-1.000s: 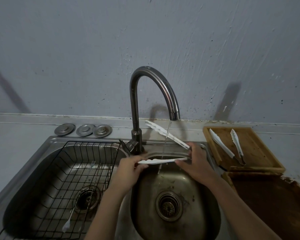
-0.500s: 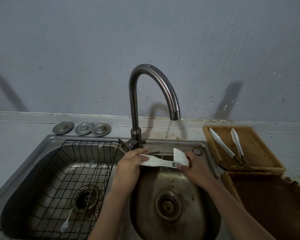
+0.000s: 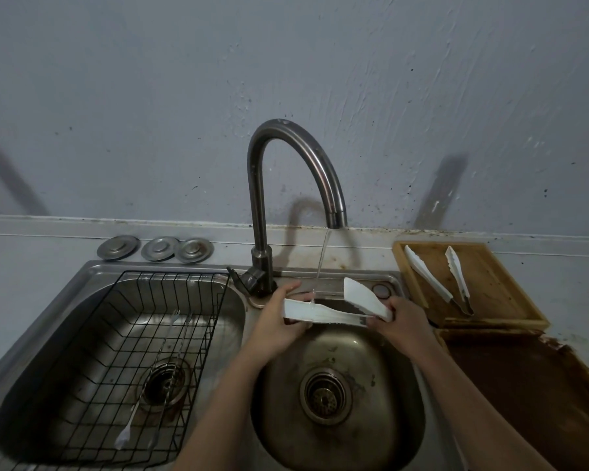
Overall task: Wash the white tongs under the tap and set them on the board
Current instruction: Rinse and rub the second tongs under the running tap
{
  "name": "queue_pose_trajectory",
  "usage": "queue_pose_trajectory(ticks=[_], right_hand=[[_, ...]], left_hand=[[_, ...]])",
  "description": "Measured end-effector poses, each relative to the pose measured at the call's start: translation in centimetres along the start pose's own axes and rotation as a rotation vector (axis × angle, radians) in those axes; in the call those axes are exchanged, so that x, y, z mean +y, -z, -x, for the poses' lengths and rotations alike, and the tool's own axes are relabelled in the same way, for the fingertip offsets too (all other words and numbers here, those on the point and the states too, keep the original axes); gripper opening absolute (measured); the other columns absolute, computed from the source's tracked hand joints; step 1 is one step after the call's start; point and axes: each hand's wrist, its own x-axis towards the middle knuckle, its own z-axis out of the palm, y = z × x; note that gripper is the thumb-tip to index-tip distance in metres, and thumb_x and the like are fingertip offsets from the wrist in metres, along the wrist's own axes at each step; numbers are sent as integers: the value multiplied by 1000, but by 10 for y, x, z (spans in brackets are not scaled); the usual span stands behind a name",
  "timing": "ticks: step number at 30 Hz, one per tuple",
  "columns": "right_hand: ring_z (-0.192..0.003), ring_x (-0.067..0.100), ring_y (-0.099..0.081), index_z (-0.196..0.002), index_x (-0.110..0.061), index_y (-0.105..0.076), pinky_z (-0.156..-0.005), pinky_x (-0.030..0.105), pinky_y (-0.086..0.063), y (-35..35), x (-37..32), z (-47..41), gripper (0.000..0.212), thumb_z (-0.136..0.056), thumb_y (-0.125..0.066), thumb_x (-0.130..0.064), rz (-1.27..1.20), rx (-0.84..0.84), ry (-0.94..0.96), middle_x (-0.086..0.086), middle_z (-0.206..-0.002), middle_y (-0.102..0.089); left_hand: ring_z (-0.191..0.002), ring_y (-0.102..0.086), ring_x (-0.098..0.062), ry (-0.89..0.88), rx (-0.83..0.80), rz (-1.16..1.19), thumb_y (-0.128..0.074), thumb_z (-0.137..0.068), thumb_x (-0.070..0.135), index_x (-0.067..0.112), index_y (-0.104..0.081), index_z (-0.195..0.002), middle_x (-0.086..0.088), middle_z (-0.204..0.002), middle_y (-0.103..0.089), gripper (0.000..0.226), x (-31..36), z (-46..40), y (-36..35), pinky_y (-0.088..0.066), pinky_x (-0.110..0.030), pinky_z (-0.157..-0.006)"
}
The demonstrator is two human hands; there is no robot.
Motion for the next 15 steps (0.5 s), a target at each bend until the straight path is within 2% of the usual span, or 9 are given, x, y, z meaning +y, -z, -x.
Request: queue_pose_trajectory(ticks=[3, 5, 7, 9, 11, 13, 15], right_hand=[[-90, 20, -60, -98, -8, -60, -84, 41, -53, 0, 5, -2, 34, -75, -75, -27, -51, -6, -29, 5, -95, -63], [-89, 23, -62, -99, -7, -61, -84, 44, -54, -2, 8, -2, 36, -74, -76, -28, -74, -27, -52, 8, -95, -66], [-86, 22, -63, -101, -8, -61, -83, 45, -54, -2, 9, -2, 38, -74, -76, -30, -76, -40, -60, 7, -93, -67], [-87, 20, -63, -103, -12, -59, -82, 43, -54, -2, 8, 1, 41, -75, -73, -37, -35, -50, -43, 4, -95, -66], [-93, 17, -59, -114, -17, -55, -80, 36, -51, -1, 2, 8, 47, -78, -68, -45, -20, -122, 32, 1, -106, -63], [-98, 14, -55, -126, -22, -49, -79, 29, -47, -1, -5, 18, 58, -78, -65, -50, -31, -238, 136, -2, -113, -58], [-98, 15, -59, -126, -23, -48, -82, 33, -52, -2, -10, 27, 61, -77, -59, -59, -66, -344, 209, -5, -107, -60]], left_hand=[[-94, -67, -10, 96, 36, 301, -62, -76, -17, 14, -56, -117, -3, -104, -72, 52, -7, -3, -3, -54, -17, -79], [-89, -70, -14, 148, 46, 528, -54, -81, -19, 6, -57, -117, -5, -94, -75, 43, -9, -4, -7, -58, -22, -77], [-87, -71, -14, 171, 69, 642, -49, -84, -18, 5, -58, -115, -5, -90, -76, 39, -12, -4, -11, -58, -23, -77], [-83, -72, -12, 169, 90, 677, -46, -86, -19, 5, -58, -112, -2, -86, -76, 36, -14, -3, -14, -58, -22, -73], [-78, -72, -12, 168, 96, 665, -43, -87, -19, 4, -59, -106, -1, -83, -76, 33, -17, -2, -17, -59, -20, -68], [-66, -70, -12, 161, 85, 618, -42, -89, -17, 1, -59, -104, -7, -88, -74, 29, -16, -3, -17, -57, -19, -57], [-50, -58, -9, 127, 95, 542, -41, -91, -14, -6, -56, -108, -18, -98, -68, 24, -15, -6, -18, -47, -18, -49]])
